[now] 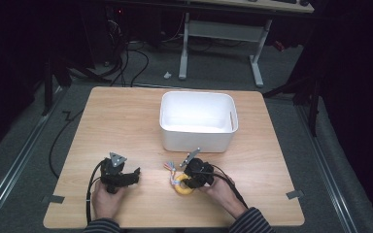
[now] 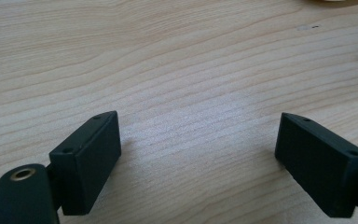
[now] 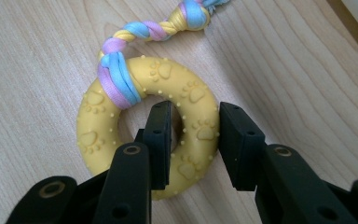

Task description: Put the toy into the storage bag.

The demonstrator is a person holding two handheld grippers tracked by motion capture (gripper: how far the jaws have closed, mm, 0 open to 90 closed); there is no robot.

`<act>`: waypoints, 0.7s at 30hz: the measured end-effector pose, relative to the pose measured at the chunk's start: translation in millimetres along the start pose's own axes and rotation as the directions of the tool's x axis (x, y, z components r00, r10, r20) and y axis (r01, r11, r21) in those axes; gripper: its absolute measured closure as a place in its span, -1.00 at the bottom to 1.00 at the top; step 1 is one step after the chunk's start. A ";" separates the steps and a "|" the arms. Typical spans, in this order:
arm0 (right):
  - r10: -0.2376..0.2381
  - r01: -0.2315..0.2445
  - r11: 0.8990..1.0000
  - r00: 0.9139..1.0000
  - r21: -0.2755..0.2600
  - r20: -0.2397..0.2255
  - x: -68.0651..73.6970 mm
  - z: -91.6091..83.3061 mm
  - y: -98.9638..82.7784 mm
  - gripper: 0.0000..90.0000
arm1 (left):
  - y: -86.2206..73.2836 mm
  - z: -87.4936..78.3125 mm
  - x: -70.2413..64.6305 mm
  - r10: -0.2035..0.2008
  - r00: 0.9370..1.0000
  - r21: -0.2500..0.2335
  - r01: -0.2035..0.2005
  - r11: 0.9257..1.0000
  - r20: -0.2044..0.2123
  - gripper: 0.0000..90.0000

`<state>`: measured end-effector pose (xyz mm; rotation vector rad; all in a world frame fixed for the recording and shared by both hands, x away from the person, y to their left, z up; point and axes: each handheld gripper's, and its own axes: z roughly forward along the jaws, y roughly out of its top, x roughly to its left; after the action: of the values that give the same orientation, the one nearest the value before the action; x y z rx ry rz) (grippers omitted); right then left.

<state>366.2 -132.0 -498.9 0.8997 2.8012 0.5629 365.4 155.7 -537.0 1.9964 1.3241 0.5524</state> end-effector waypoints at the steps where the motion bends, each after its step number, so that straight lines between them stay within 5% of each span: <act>1: -0.003 0.003 1.000 1.000 0.000 -0.002 -0.3 0.0 -0.2 0.47 | 0.0 0.0 0.0 0.000 1.000 0.000 0.000 1.000 0.000 -0.68; 10: -0.007 0.007 0.999 1.000 -0.046 0.001 -1.9 -5.9 -4.6 0.49 | 0.0 -0.1 0.0 0.000 1.000 0.001 0.000 1.000 0.000 -0.68; 21: 0.026 -0.032 0.990 0.999 -0.134 -0.048 -12.6 -28.6 -17.2 0.49 | -0.1 0.0 0.0 0.000 1.000 0.000 0.000 1.000 0.000 -0.68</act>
<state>360.1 -161.0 -479.1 0.9123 2.7546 0.7772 365.3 155.7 -537.0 1.9957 1.3242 0.5525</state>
